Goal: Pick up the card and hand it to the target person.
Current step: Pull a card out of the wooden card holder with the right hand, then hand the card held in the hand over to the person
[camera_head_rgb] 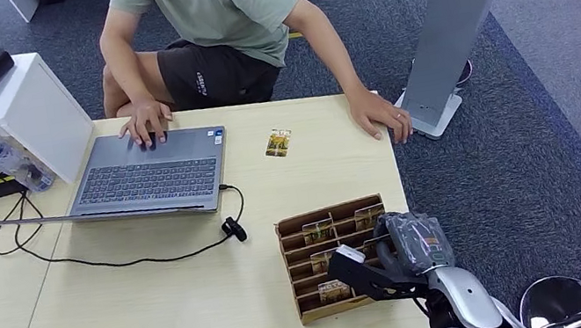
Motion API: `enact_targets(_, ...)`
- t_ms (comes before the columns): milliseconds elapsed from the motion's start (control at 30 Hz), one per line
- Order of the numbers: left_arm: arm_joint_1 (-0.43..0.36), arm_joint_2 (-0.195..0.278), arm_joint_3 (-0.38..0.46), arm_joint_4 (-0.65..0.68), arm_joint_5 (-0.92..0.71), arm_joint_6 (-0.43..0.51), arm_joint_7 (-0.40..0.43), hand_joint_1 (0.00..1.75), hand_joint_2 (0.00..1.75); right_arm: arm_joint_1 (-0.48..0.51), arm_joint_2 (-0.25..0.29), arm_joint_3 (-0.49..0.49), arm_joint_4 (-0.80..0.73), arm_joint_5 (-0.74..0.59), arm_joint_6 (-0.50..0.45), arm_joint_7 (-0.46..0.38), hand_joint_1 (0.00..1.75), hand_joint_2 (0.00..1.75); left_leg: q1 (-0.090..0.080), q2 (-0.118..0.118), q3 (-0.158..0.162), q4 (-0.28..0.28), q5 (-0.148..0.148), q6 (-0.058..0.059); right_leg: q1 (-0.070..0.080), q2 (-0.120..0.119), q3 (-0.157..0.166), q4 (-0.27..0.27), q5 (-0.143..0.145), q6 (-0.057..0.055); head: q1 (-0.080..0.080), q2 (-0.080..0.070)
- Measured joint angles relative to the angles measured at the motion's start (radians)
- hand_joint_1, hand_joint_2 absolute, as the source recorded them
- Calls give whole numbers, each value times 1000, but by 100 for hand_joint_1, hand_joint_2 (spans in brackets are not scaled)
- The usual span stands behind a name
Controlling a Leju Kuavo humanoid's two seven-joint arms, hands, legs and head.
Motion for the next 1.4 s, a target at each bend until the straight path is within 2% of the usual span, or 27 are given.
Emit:
enact_targets(633, 0, 0, 0, 0, 0, 0, 0, 0, 0, 0, 0, 0, 0, 0, 0, 0, 0, 175, 0, 0, 0, 0, 0, 0, 0, 0, 0, 0, 0, 0, 0, 0)
enact_targets(667, 0, 0, 0, 0, 0, 0, 0, 0, 0, 0, 0, 0, 0, 0, 0, 0, 35, 175, 0, 0, 0, 0, 0, 0, 0, 0, 0, 0, 0, 0, 0, 0)
enact_targets(767, -1, 0, -17, 2, -41, -23, 7, 0, 0, -163, -20, 50, -111, 593, 179, 430, 141, 175, 0, 0, 0, 0, 0, 0, 0, 0, 0, 0, 0, 0, 0, 0)
enact_targets(800, -1, 0, -23, 3, -56, -31, 10, 0, 0, -227, -26, 68, -150, 785, 237, 571, 141, 175, 0, 0, 0, 0, 0, 0, 0, 0, 0, 0, 0, 0, 0, 0)
enact_targets(1100, -3, 0, -32, 3, -75, -39, 11, 0, 0, -421, 9, 88, -132, 657, 216, 514, 141, 175, 0, 0, 0, 0, 1, 0, 0, 0, 0, 1, 0, 0, 0, 0)
enact_targets(1267, -7, 0, -42, 3, -85, -42, 21, 0, 0, -536, 52, 113, -15, 592, 159, 449, 141, 175, 0, 0, -1, 0, 1, 0, 0, 0, 0, 1, 0, 0, 0, 0)
enact_targets(1400, -9, 0, -52, 3, -93, -44, 21, 0, 0, -620, 101, 136, 138, 569, 94, 391, 141, 175, 0, -1, -1, 0, 1, 0, 0, -1, 0, 1, 0, 0, 0, 0)
